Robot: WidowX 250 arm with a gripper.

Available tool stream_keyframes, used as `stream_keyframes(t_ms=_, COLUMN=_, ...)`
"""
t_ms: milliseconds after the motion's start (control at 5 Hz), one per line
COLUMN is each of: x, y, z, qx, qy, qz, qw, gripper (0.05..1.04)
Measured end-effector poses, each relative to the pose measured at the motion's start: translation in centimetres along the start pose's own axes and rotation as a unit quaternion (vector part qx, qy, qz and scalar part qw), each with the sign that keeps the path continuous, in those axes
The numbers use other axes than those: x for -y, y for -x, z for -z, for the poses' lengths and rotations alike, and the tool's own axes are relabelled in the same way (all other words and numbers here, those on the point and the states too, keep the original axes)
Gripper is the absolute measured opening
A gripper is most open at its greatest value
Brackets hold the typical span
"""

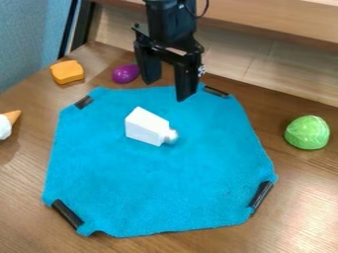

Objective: Fold the cloth from right to left

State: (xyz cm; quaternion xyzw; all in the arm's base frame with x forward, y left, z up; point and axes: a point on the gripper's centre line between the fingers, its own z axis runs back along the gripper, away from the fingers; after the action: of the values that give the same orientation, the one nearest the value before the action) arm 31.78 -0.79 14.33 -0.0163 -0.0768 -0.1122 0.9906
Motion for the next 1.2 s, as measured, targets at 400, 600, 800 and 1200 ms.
stream_keyframes(t_ms=400, x=3.7, y=1.1, z=3.3, qx=-0.028, qy=0.015, qz=0.016, qw=0.9994, gripper=1.001)
stream_keyframes(t_ms=600, x=7.4, y=0.8, z=5.3, qx=-0.031, qy=0.018, qz=0.033, qw=0.9988, gripper=1.001)
stream_keyframes(t_ms=800, x=10.6, y=0.7, z=7.2, qx=-0.04, qy=0.024, qz=0.032, qw=0.9984, gripper=1.001)
stream_keyframes(t_ms=1200, x=12.8, y=-0.6, z=9.9, qx=0.0, qy=0.035, qz=-0.029, qw=0.999, gripper=1.001)
